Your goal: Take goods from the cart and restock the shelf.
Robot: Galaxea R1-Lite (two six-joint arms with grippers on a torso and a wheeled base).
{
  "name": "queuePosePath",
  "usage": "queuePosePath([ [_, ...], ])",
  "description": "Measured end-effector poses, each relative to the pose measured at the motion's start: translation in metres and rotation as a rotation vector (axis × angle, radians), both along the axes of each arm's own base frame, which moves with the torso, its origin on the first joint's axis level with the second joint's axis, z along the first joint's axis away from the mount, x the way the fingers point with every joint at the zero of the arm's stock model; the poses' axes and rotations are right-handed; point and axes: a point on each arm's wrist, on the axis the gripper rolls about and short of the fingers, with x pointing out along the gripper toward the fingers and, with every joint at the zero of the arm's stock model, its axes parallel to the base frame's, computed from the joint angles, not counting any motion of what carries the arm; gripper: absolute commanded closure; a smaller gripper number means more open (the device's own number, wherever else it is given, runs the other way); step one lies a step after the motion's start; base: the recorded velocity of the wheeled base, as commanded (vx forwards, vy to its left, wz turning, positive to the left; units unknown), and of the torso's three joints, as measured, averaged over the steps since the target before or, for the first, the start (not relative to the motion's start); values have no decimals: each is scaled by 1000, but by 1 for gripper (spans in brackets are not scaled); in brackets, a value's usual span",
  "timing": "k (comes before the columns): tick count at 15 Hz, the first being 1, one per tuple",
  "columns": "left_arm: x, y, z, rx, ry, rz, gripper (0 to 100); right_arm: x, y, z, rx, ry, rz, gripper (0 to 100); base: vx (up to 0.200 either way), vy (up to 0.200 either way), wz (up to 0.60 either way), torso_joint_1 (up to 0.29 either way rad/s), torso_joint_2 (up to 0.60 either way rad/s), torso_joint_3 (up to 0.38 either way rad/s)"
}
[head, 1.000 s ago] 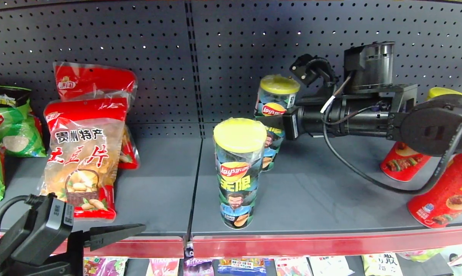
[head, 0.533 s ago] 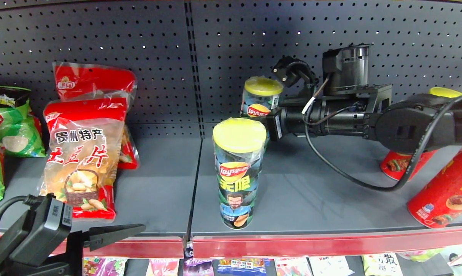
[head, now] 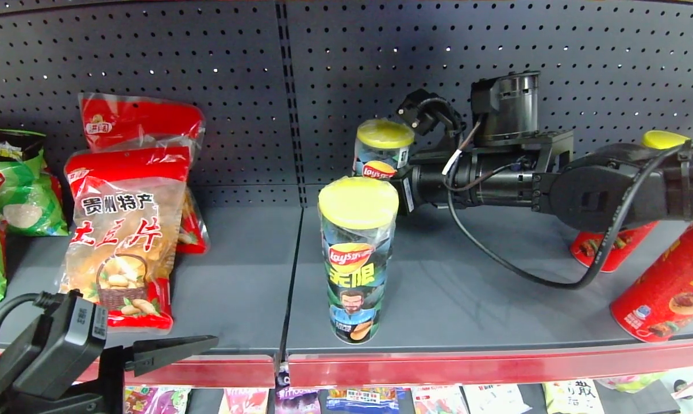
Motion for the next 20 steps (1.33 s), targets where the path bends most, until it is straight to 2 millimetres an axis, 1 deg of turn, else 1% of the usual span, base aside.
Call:
queuePosePath([
  [3,0,0,0,0,0,0,0,-2,3,-1,-3,5,11,100,0,0,0,0,0,0],
  [4,0,0,0,0,-1,0,0,-3,3,-1,-3,5,10,0,0,0,0,0,0,0],
  [9,0,0,0,-1,-1,0,0,-7,3,-2,-9,10,-1,0,0,0,0,0,0,0],
  [11,1,0,0,0,0,0,0,-15,-2,-3,-20,18,-17,0,0,0,0,0,0,0],
  [13,1,-1,0,2,3,0,0,-27,-11,-7,-39,39,-38,0,0,0,0,0,0,0],
  [17,5,-3,-3,7,35,14,0,-63,-39,-12,-70,74,-107,0,0,0,0,0,0,0],
  [20,15,-7,1,14,42,70,0,-90,-59,-10,-78,63,-148,0,0,0,0,0,0,0],
])
